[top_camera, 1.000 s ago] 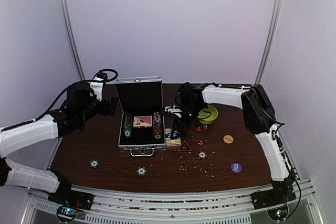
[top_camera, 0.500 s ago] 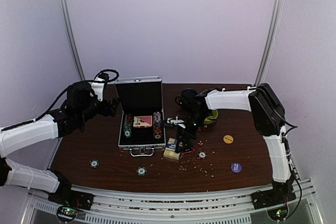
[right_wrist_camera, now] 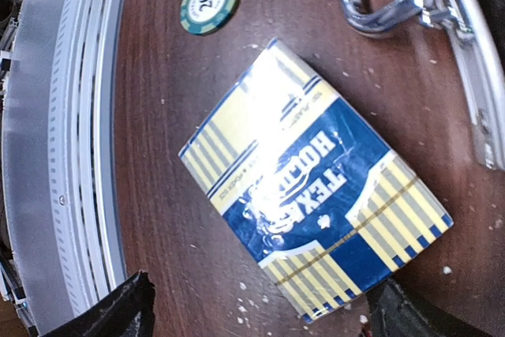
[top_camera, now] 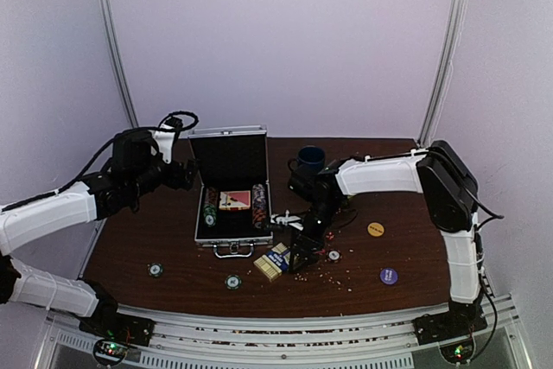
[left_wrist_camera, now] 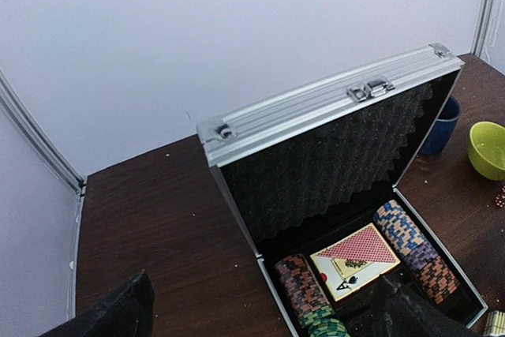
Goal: Pack up texas hold em set
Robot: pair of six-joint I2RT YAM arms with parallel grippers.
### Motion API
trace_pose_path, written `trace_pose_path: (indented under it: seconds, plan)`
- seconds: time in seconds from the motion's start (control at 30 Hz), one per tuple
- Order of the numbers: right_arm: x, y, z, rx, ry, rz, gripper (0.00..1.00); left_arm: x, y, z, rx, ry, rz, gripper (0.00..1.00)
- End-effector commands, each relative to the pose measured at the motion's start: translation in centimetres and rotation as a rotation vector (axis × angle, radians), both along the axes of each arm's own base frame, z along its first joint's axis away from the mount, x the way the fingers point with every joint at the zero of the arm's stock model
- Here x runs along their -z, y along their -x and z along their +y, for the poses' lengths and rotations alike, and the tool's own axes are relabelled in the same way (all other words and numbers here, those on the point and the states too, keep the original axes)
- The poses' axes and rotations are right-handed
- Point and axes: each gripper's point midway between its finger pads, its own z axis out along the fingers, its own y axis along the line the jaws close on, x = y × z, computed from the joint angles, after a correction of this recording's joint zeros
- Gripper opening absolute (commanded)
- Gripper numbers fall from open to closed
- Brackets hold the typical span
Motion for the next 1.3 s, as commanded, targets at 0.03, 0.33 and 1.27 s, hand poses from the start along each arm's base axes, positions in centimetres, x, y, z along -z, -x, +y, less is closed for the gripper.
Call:
trace_pose_path:
  seconds: [0.03,0.33,1.27]
  plan:
    - [-1.9,2.0,1.2,-0.044,-0.034,-0.003,0.93,-1.1,-0.2,-0.9,0.025,0.026,0.033,0.95]
    - [-6.6,0.2,-2.0,-0.01,-0.068,-0.098,0.93,0.6,4.0,-7.0,0.338,-0.041,0.259,0.85]
    - [-10.2,-8.2,-18.8,0.577,-0.35,-0.374,0.97,16.9,12.7,-21.5,0.552,-0.568,0.877,0.88]
